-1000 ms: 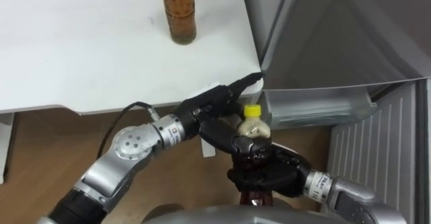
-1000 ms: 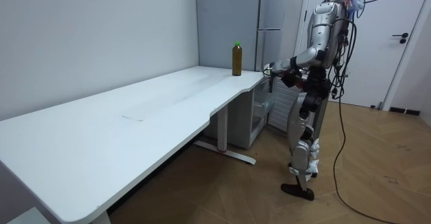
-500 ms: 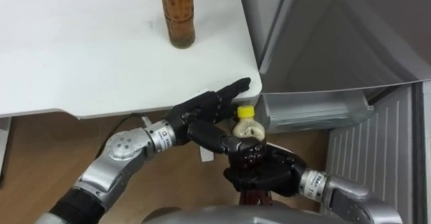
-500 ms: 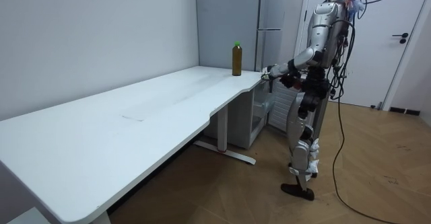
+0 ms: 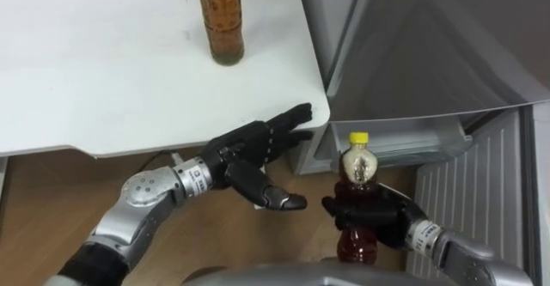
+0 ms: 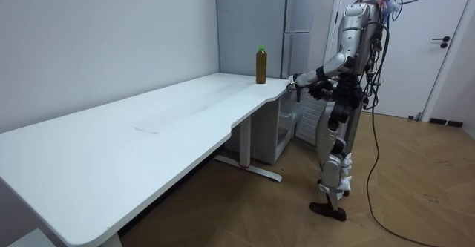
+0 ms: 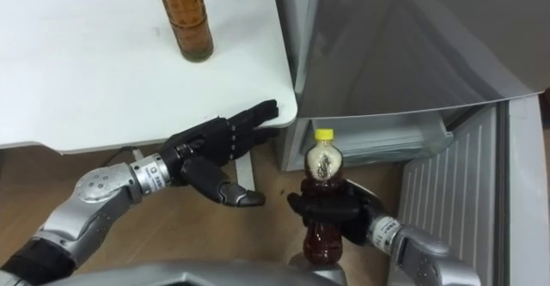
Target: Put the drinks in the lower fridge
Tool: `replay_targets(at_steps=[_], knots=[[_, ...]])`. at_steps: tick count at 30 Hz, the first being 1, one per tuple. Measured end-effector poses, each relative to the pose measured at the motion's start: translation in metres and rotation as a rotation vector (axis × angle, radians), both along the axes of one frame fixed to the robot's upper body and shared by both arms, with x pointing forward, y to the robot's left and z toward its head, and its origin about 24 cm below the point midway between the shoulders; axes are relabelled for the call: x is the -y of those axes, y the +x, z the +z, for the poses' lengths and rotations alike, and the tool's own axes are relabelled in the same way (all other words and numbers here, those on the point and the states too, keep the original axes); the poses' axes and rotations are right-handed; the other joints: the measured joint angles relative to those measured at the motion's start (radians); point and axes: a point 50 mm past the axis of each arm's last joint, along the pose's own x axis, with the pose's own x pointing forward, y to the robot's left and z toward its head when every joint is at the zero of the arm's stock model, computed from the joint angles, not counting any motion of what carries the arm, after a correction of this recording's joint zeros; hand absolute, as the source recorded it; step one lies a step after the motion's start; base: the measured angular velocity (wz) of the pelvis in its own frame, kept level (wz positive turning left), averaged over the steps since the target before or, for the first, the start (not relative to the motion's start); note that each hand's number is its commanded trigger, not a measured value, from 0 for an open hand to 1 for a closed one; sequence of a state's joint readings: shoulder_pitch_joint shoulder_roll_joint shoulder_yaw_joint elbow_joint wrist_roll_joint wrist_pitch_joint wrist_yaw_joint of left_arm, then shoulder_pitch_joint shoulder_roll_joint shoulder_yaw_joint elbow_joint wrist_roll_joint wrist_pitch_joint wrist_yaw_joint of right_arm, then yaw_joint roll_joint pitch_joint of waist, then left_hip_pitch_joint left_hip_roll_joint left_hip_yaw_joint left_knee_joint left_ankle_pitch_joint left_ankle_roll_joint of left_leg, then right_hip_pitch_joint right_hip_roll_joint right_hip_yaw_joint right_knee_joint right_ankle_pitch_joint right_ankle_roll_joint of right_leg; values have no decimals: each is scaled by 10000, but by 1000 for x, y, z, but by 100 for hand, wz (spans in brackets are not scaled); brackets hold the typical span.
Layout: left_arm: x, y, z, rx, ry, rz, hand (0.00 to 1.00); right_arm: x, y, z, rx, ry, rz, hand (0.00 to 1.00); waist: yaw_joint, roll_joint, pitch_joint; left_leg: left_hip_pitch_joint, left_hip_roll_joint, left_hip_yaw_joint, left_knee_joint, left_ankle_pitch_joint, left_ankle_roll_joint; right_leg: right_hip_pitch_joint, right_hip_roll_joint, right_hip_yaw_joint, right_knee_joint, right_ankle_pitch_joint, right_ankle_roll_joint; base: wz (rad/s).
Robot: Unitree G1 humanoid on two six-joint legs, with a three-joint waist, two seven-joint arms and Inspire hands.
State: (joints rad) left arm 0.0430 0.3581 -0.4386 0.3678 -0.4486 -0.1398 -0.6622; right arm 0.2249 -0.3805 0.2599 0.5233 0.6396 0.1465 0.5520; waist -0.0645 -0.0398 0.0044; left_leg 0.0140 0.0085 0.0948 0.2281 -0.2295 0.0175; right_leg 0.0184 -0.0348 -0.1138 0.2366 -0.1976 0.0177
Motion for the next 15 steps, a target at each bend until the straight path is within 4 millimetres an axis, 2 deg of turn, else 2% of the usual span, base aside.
replay_targets(at_steps=[2, 7, 8, 10, 11, 12, 13, 15], knots=[[-1, -2, -3, -217, -213, 187, 0, 1, -2, -2, -156, -89, -196, 100, 166, 8, -3, 117, 25, 76, -83, 25, -34, 19, 21, 0, 2, 6, -10, -11], [-9, -11, -11, -643, -567, 965, 0, 3, -1, -2, -183, -215, -606, 100, 287, 100, -46, 159, 79, 122, -110, 44, -71, 39, 70, 10, -10, 29, -50, -5], [-15, -16, -16, -925, -453, 1159, 0, 6, -5, -4, -250, -193, -1028, 100, 414, 38, -7, 193, 91, 149, -146, 58, -90, 56, 80, 5, -25, 46, -77, -4], [-29, -30, -28, -1587, -603, 2045, 0, 11, -12, -7, -503, -336, -1681, 100, 506, 77, -24, 272, 105, 142, -160, 65, -102, 152, 96, -24, -57, 49, -83, 0], [-42, -41, -42, -2333, -156, 2722, 0, 15, -15, -10, -694, -516, -1969, 100, 585, 129, -60, 309, 114, 138, -173, 67, -107, 195, 113, -31, -104, 65, -110, -3], [-59, -57, -61, -3655, 589, 3616, 0, 18, -16, -12, -823, -708, -2224, 100, 623, 162, -69, 304, 122, 144, -192, 74, -121, 198, 131, -32, -166, 89, -149, -5], [-69, -67, -70, -4321, 1117, 4154, 0, 18, -16, -12, -871, -750, -2320, 100, 619, 159, -65, 293, 129, 142, -209, 79, -130, 177, 139, -39, -166, 96, -161, 0], [-104, -115, -92, -6624, 3002, 5396, 0, 15, -19, -16, -1108, -566, -2819, 100, 607, 89, -44, 236, 177, 116, -230, 98, -171, 155, 194, -64, -216, 120, -202, 2]])
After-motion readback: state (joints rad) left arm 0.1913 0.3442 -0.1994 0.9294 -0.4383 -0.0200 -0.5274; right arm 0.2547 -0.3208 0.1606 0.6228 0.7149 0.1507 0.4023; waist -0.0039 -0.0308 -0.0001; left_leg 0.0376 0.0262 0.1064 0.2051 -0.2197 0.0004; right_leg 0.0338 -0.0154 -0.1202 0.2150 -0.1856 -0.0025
